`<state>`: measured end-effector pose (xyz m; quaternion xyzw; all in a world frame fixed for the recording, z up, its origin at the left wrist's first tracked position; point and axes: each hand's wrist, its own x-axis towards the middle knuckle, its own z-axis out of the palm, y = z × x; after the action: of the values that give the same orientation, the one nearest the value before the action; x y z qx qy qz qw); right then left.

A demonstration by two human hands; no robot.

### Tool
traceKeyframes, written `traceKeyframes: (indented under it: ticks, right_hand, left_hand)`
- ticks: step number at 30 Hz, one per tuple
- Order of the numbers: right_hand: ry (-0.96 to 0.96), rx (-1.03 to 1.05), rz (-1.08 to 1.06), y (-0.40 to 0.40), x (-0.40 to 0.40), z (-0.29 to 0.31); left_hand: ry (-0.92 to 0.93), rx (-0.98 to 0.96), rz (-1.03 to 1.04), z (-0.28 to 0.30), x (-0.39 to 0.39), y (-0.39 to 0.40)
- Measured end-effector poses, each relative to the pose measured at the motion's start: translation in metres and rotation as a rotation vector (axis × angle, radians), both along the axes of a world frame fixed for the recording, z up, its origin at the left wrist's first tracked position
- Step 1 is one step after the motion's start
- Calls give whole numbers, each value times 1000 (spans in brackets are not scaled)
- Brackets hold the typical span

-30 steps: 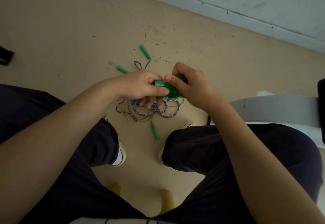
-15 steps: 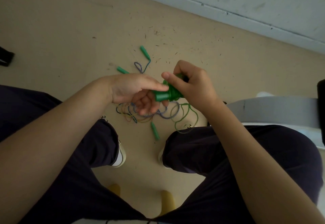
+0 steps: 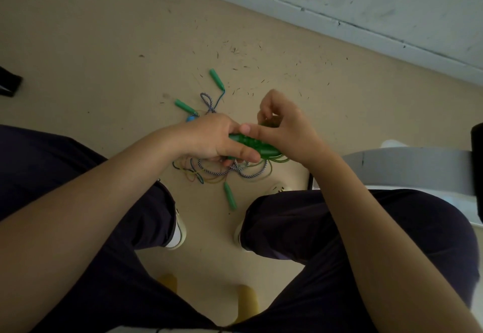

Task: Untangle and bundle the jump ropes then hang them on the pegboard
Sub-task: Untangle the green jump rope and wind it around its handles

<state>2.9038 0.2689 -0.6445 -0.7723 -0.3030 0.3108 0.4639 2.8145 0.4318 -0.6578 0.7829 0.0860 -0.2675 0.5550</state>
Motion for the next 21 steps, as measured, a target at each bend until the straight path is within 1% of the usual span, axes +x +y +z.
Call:
traceKeyframes:
  ticks: [2,7,11,13,17,19,21]
  right_hand:
    - [-16,-23,36,-1,1,-1]
    - [51,-100,23,-2,4,1]
    - [207,-74,5,-7,8,5]
    - [286,-14,9,-9,10,4]
    - [512,118,65,-9,11,-1]
    - [518,119,8,-8,10,-7]
    - [404,52,-62,-5,8,-11]
  left_hand:
    - [-33,5,21,-1,-1,-1]
    - [-86,-35,87,-1,-2,0]
    - [-138,-44,164,-1,-1,4]
    - [-131,-130,216,-1,-1,4]
    - [-154,-310,338,1,2,7]
    - [-181,-341,427,4,3,12]
    - [-201,-291,502,5,3,15]
